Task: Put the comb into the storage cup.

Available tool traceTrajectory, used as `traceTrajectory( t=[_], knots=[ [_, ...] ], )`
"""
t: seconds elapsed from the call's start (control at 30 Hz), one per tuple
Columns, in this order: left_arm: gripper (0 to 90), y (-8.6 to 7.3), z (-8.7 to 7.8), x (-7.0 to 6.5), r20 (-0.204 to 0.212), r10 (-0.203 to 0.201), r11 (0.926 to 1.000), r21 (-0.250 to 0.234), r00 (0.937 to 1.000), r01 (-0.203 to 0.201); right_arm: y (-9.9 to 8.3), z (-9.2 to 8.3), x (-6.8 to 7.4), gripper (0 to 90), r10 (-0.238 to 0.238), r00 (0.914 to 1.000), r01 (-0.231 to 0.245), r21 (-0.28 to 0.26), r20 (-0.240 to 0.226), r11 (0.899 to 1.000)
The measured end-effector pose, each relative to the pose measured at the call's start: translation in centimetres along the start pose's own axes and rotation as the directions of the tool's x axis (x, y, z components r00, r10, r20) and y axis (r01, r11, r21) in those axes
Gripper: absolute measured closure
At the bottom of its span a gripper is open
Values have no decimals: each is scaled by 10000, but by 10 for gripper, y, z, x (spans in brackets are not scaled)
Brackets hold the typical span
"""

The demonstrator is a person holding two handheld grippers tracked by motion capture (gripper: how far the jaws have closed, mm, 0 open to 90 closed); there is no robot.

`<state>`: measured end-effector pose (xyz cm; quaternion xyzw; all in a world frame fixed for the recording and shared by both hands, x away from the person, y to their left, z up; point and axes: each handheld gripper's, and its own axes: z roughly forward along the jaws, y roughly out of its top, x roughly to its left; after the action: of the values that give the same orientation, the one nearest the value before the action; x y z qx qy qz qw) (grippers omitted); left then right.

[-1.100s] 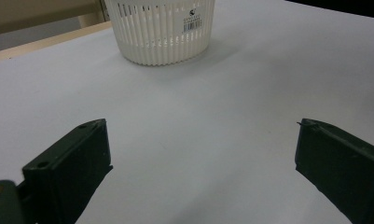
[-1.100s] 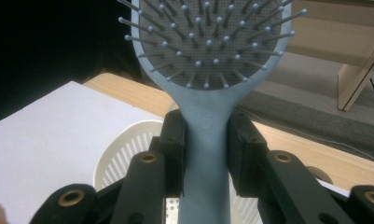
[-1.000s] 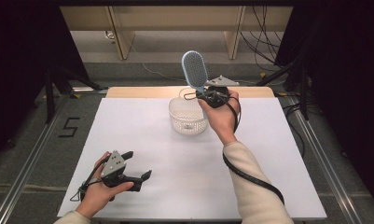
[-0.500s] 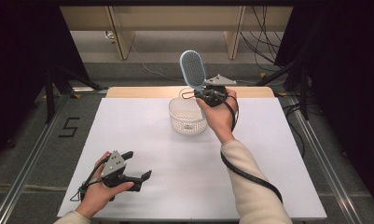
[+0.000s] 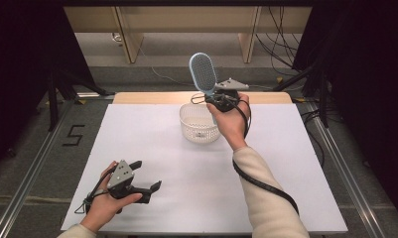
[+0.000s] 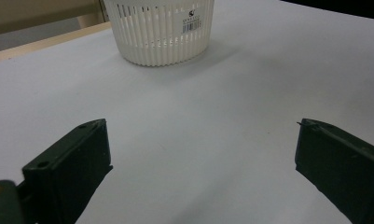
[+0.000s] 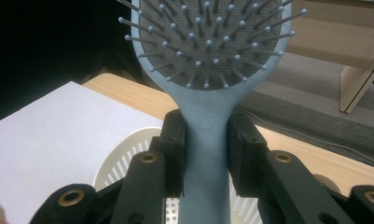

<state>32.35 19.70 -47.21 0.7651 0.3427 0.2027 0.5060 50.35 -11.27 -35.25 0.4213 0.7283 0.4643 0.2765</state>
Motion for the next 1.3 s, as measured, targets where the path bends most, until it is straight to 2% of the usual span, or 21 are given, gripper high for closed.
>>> traceTrajectory(
  t=[1.3],
  knots=[
    [28,0,0,0,36,26,10000,-9,10000,-26,1,19,1,703,-56,10000,56,153,32,9999]
  ],
)
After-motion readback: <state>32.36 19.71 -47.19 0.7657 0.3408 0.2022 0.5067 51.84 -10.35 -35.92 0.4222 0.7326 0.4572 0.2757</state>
